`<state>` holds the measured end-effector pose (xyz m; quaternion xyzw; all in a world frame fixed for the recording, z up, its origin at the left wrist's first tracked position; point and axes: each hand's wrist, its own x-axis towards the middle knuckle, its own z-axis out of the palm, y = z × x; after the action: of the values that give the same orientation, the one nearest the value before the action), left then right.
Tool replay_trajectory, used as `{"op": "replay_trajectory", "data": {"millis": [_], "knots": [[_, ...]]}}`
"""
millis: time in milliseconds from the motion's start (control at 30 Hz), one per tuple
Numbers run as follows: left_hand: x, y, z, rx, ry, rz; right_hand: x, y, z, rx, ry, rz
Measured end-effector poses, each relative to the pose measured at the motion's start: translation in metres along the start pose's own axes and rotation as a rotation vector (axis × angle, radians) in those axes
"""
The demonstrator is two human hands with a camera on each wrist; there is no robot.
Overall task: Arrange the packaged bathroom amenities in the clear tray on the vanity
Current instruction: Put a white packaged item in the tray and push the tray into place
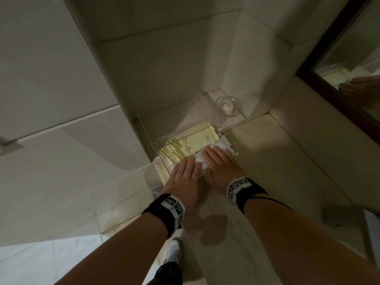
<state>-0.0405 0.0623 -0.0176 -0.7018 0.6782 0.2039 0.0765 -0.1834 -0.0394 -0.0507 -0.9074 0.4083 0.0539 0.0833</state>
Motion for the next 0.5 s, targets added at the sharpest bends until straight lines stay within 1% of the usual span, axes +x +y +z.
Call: {"op": "replay_trajectory", "data": {"millis": [100, 167, 233, 300, 333, 500], "knots": [[0.005, -0.003, -0.004, -0.001, 0.051, -0.009, 0.007, -0.002, -0.012, 0.040, 0.033, -0.023], [0.015, -0.009, -0.005, 0.041, 0.086, -0.029, 0.021, -0.007, -0.019, 0.080, 0.041, -0.023], [0.028, -0.018, -0.004, 0.058, 0.049, -0.056, 0.039, -0.012, -0.022, 0.096, -0.040, -0.001], [0.038, -0.025, 0.000, 0.019, 0.001, -0.086, 0.053, -0.015, -0.021, 0.077, -0.133, 0.023], [0.040, -0.028, 0.001, 0.007, -0.023, -0.092, 0.056, -0.016, -0.020, 0.066, -0.155, 0.027], [0.035, -0.033, 0.002, 0.009, -0.023, -0.061, 0.053, -0.014, -0.018, 0.026, -0.157, 0.010]]}}
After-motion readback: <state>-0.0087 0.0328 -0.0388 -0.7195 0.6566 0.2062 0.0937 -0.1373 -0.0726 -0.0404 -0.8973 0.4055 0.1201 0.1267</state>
